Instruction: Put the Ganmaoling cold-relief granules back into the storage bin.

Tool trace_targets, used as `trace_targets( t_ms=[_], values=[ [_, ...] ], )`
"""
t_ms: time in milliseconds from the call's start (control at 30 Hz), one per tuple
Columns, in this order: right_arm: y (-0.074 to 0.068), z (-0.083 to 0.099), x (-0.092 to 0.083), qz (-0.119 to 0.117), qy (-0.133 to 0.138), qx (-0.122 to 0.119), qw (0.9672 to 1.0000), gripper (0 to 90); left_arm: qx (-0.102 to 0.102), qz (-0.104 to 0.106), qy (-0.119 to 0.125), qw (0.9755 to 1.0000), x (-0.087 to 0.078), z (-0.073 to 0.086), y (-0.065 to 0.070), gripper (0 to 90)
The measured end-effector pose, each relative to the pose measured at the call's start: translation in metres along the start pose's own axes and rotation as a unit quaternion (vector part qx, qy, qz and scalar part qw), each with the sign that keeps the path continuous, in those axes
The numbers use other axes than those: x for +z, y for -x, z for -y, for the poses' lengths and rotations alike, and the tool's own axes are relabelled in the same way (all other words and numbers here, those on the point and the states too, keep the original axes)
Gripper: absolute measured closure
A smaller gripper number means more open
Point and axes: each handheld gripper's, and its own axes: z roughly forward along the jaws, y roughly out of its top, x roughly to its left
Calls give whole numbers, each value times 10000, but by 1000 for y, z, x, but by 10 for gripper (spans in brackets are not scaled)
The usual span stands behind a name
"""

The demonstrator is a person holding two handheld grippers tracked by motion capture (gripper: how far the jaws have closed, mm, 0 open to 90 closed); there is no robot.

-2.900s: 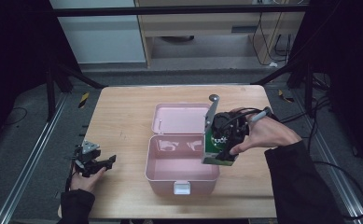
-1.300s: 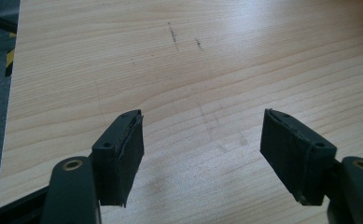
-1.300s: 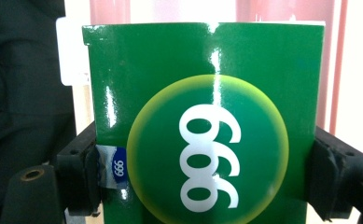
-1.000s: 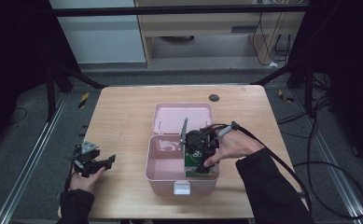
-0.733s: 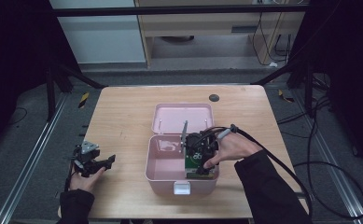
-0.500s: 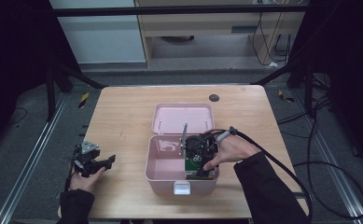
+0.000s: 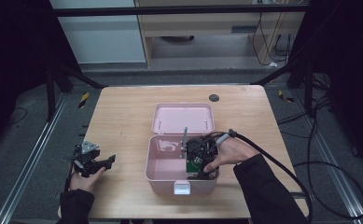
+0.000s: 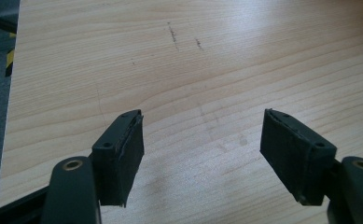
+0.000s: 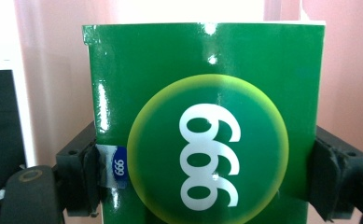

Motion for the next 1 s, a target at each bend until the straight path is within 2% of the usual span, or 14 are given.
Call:
trace_targets(
  t_ms=[267, 400, 533, 933, 1000],
  values=[
    [0, -1, 6, 11, -80, -77, 9999, 159, -7, -6, 10, 10000, 0, 0, -1, 296],
    [1, 2, 10, -44, 1, 27, 10000, 158, -6, -4, 7, 10000, 0, 0, 0, 296],
    [1, 6, 13, 27, 4, 52, 10000, 151, -2, -3, -10, 10000, 0, 0, 0, 296],
    [2, 4, 19, 32, -90, -4, 10000, 139, -8, -3, -1, 10000, 0, 0, -1, 298],
    [2, 4, 19, 47, -62, -10, 10000, 116, -9, -4, -4, 10000, 0, 0, -1, 298]
  ],
)
